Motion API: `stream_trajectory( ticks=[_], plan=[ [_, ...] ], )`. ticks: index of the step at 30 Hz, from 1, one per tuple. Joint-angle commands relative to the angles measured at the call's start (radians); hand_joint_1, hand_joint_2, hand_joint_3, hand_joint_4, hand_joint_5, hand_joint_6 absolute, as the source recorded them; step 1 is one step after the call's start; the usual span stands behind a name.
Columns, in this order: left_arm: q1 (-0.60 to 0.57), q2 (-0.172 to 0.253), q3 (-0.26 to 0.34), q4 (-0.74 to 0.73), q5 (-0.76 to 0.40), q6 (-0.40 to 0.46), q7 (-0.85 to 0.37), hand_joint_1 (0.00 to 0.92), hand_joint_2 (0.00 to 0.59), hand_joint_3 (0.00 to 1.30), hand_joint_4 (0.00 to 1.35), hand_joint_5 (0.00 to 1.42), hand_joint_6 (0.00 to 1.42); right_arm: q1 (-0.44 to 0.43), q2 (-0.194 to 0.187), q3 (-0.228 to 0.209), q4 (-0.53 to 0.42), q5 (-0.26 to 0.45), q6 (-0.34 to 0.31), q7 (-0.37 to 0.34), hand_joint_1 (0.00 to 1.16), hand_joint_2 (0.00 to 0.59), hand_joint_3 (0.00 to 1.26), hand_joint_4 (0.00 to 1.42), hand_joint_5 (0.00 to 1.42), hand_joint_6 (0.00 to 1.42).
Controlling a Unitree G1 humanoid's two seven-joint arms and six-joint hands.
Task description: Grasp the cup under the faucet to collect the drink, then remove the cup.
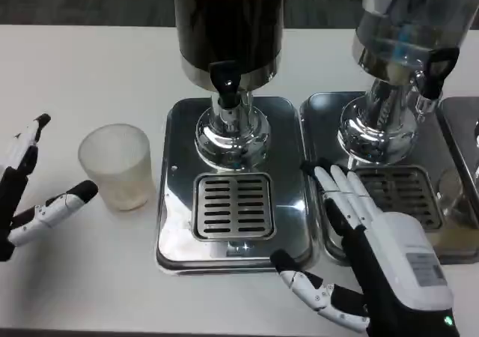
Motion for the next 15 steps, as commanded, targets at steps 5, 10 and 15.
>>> stream_trajectory(
  ticks=[5,10,15],
  plan=[
    [-0.052,-0.01,-0.069,0.062,0.04,-0.021,0.064,0.0,0.035,0.0,0.0,0.0,0.08,-0.009,-0.033,-0.021,0.032,0.037,-0.026,-0.005,0.36,0.278,0.07,0.03,0.02,0.23],
    [-0.072,-0.019,-0.095,0.081,0.04,-0.036,0.07,0.0,0.034,0.0,0.0,0.0,0.09,-0.015,-0.047,-0.028,0.037,0.058,-0.033,-0.005,0.35,0.287,0.07,0.03,0.03,0.24],
    [-0.096,-0.021,-0.12,0.102,0.04,-0.045,0.061,0.0,0.033,0.0,0.0,0.0,0.09,-0.011,-0.051,-0.033,0.034,0.061,-0.034,-0.005,0.35,0.288,0.07,0.03,0.03,0.24]
  ],
)
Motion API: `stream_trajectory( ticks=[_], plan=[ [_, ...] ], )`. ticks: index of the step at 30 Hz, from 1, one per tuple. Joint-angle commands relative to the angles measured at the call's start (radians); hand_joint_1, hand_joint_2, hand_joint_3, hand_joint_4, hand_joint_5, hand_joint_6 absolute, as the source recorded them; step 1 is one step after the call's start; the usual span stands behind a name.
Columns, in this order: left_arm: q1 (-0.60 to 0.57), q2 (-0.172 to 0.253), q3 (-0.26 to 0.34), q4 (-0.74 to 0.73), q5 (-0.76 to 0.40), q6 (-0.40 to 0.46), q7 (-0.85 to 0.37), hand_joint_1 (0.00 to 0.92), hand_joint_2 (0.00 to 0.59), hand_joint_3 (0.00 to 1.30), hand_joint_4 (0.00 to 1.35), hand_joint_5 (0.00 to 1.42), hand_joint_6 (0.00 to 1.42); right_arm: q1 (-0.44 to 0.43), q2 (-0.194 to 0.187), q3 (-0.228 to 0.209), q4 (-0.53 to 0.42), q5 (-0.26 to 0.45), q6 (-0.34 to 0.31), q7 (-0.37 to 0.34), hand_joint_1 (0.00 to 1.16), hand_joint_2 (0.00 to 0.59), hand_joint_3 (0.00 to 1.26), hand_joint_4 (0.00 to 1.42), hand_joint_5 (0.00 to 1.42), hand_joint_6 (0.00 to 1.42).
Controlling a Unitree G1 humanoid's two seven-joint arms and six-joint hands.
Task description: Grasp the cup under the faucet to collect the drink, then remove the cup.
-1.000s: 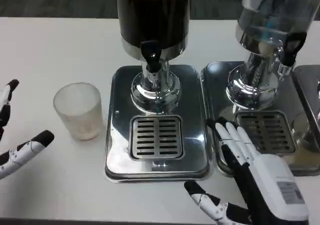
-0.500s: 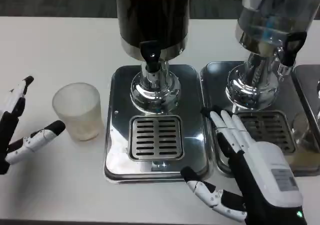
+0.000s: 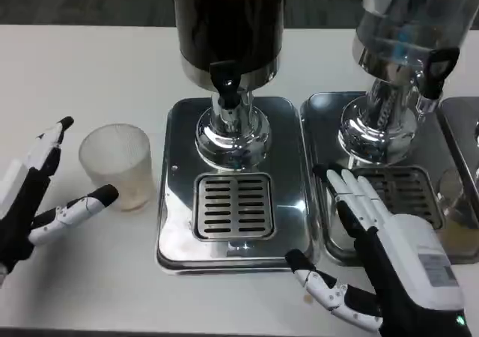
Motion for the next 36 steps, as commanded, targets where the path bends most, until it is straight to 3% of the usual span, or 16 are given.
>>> stream_trajectory(
  ticks=[1,13,22,36],
  plan=[
    [-0.035,-0.008,-0.024,0.025,0.005,-0.016,-0.01,0.0,0.033,0.0,0.0,0.0,0.09,0.0,-0.01,-0.008,-0.001,0.012,-0.018,-0.005,0.35,0.288,0.07,0.03,0.03,0.24],
    [-0.109,-0.021,-0.054,0.085,-0.005,0.019,-0.077,0.0,0.019,0.0,0.0,0.0,0.08,0.016,-0.017,-0.019,-0.02,0.02,-0.017,-0.003,0.35,0.288,0.07,0.03,0.03,0.25],
    [-0.152,-0.054,-0.065,0.111,-0.001,0.087,-0.093,0.0,0.012,0.0,0.0,0.0,0.08,0.024,-0.019,-0.019,-0.038,0.019,-0.006,0.006,0.35,0.288,0.07,0.03,0.04,0.25],
    [-0.17,-0.08,-0.108,0.116,0.025,0.131,-0.047,0.003,0.022,0.0,0.0,0.07,0.3,0.074,-0.019,-0.025,-0.082,0.018,0.0,0.018,0.37,0.297,0.08,0.03,0.04,0.25]
  ],
)
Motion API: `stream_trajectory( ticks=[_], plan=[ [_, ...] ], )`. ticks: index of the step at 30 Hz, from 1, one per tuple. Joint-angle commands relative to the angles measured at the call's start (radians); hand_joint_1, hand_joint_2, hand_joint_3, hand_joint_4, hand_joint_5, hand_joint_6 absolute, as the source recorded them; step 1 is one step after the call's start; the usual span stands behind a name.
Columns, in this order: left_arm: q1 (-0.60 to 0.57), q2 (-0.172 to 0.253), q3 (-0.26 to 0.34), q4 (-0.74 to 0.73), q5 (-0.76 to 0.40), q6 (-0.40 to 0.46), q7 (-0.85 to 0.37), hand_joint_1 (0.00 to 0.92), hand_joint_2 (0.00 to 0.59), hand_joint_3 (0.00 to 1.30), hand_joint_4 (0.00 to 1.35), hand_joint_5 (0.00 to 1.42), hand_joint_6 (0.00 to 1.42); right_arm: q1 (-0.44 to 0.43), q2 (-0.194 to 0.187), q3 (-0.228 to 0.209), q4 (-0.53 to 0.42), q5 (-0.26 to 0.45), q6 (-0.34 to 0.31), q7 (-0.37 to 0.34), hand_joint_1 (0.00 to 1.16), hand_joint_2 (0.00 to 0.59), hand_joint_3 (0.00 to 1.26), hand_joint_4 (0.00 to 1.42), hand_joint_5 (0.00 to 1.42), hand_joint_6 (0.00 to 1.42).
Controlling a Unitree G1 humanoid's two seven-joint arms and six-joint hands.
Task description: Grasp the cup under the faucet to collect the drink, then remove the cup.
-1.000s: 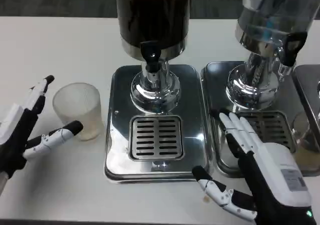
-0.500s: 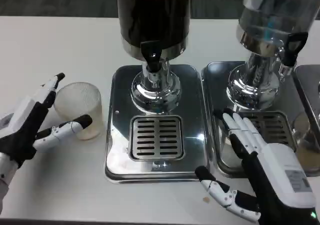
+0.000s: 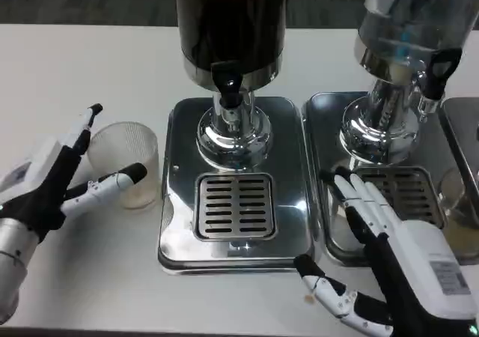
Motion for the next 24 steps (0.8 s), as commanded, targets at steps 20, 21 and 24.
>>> stream_trajectory(
  ticks=[20,21,24],
  plan=[
    [-0.023,-0.009,-0.12,0.029,0.043,0.068,0.04,0.011,0.013,0.0,0.0,0.05,0.31,0.016,0.0,-0.012,-0.033,0.004,-0.002,0.022,0.39,0.289,0.08,0.03,0.05,0.25],
    [-0.023,-0.009,-0.122,0.029,0.044,0.069,0.04,0.012,0.014,0.0,0.0,0.05,0.31,0.016,0.0,-0.012,-0.033,0.005,-0.002,0.022,0.39,0.289,0.08,0.03,0.05,0.25],
    [-0.023,-0.01,-0.129,0.031,0.046,0.07,0.043,0.03,0.018,0.0,0.0,0.07,0.32,0.016,-0.002,-0.013,-0.034,0.002,-0.001,0.023,0.39,0.289,0.08,0.03,0.05,0.25]
  ],
)
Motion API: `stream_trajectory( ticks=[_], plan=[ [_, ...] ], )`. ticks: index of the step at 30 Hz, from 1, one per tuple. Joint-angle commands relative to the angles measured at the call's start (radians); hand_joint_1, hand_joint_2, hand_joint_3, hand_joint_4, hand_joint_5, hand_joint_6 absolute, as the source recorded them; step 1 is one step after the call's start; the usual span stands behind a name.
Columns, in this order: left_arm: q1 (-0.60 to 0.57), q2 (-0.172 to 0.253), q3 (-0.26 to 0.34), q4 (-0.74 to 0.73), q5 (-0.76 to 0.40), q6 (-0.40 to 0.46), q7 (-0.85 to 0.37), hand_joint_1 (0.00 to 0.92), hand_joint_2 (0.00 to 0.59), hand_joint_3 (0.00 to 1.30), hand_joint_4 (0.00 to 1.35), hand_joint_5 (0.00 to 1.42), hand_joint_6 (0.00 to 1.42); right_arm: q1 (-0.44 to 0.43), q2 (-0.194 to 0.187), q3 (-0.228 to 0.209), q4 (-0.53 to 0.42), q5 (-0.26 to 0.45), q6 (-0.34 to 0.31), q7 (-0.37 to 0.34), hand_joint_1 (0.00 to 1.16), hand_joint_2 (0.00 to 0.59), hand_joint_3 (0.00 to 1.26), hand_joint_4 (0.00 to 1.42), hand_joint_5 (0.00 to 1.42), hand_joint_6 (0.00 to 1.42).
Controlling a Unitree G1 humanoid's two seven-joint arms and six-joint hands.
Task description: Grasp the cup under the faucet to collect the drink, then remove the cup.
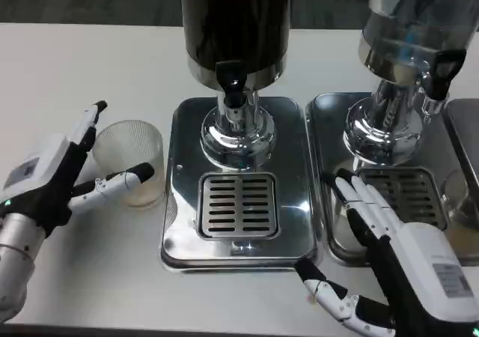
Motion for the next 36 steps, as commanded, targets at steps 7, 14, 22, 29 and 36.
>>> stream_trajectory(
  ticks=[7,14,22,29,36],
  plan=[
    [0.012,-0.012,-0.059,0.016,0.049,0.015,0.013,0.055,0.019,0.0,0.0,0.09,0.35,-0.003,-0.002,-0.01,-0.014,0.007,-0.002,0.007,0.39,0.288,0.08,0.03,0.05,0.25],
    [0.013,-0.02,-0.068,0.017,0.06,0.001,0.058,0.134,0.037,0.0,0.0,0.18,0.44,-0.003,-0.002,-0.016,-0.014,0.01,-0.005,0.007,0.4,0.29,0.08,0.04,0.05,0.25],
    [0.019,-0.026,-0.066,0.021,0.063,-0.037,0.123,0.195,0.057,0.0,0.01,0.35,0.69,-0.006,0.002,-0.015,-0.011,0.01,-0.006,0.008,0.4,0.295,0.08,0.04,0.05,0.25],
    [0.038,-0.036,-0.023,0.024,0.027,-0.113,0.164,0.229,0.08,0.14,0.22,0.56,0.94,-0.009,0.006,-0.013,-0.01,0.011,-0.006,0.009,0.41,0.296,0.08,0.04,0.05,0.25],
    [0.046,-0.046,0.012,0.025,0.017,-0.13,0.172,0.222,0.09,0.26,0.32,0.64,1.0,-0.009,0.004,-0.018,-0.013,0.014,-0.006,0.011,0.41,0.296,0.08,0.04,0.05,0.26]
  ],
)
